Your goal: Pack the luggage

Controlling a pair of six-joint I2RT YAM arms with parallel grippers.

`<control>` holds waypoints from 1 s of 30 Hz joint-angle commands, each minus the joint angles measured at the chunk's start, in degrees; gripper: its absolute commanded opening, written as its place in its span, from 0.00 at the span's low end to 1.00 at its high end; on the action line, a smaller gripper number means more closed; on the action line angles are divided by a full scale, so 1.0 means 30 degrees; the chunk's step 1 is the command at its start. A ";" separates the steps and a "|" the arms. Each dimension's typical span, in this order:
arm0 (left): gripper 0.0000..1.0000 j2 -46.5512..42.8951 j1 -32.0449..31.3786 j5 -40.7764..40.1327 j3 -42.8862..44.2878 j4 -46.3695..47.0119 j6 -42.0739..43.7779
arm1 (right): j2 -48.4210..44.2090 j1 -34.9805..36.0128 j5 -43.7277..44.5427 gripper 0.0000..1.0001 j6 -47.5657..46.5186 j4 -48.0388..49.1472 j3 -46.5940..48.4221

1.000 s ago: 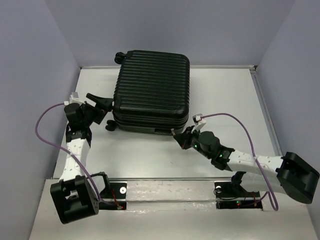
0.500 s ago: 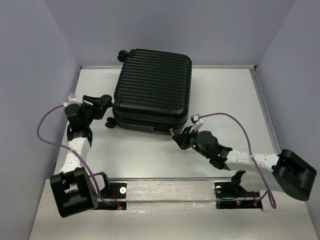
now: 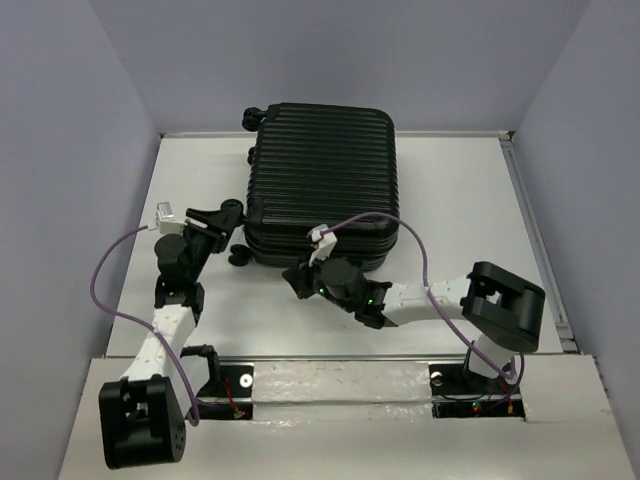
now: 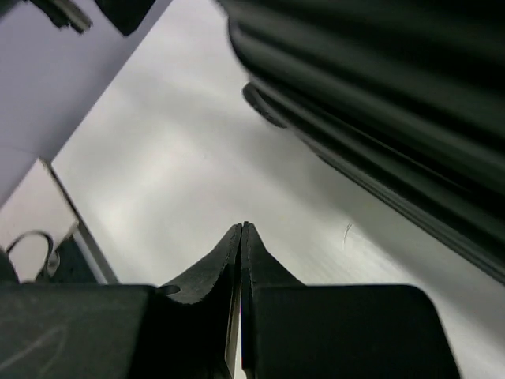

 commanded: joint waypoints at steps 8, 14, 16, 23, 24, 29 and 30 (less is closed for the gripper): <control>0.06 -0.6677 -0.3042 0.2210 -0.2261 -0.3676 0.0814 | 0.1062 -0.1079 -0.5671 0.07 -0.1508 0.0134 0.3094; 0.06 -0.8238 -0.3042 0.1475 -0.1325 -0.6144 0.2249 | -0.2257 0.0333 -0.2602 0.07 -0.0576 -0.2040 -0.1074; 0.06 -0.8443 -0.3042 0.1418 -0.1120 -0.6555 0.2572 | -0.5597 -0.0512 -0.1429 0.07 0.0654 -0.3121 -0.3244; 0.06 -0.8414 -0.3247 0.1358 -0.1383 -0.6029 0.2601 | -1.3102 -0.3001 0.1915 0.45 0.2005 -1.0712 -0.7178; 0.06 -0.8386 -0.3393 0.1330 -0.1383 -0.6058 0.2689 | -1.3601 -0.3414 0.1801 0.46 0.1889 -1.0947 -0.7354; 0.06 -0.8385 -0.3716 0.1154 -0.1178 -0.6642 0.3421 | -1.3438 -0.5262 0.1857 0.49 0.0396 -1.1477 -0.6334; 0.06 -0.8414 -0.3774 0.1154 -0.1178 -0.6644 0.3451 | -1.3024 -0.5438 0.1829 0.49 0.0278 -1.1477 -0.6070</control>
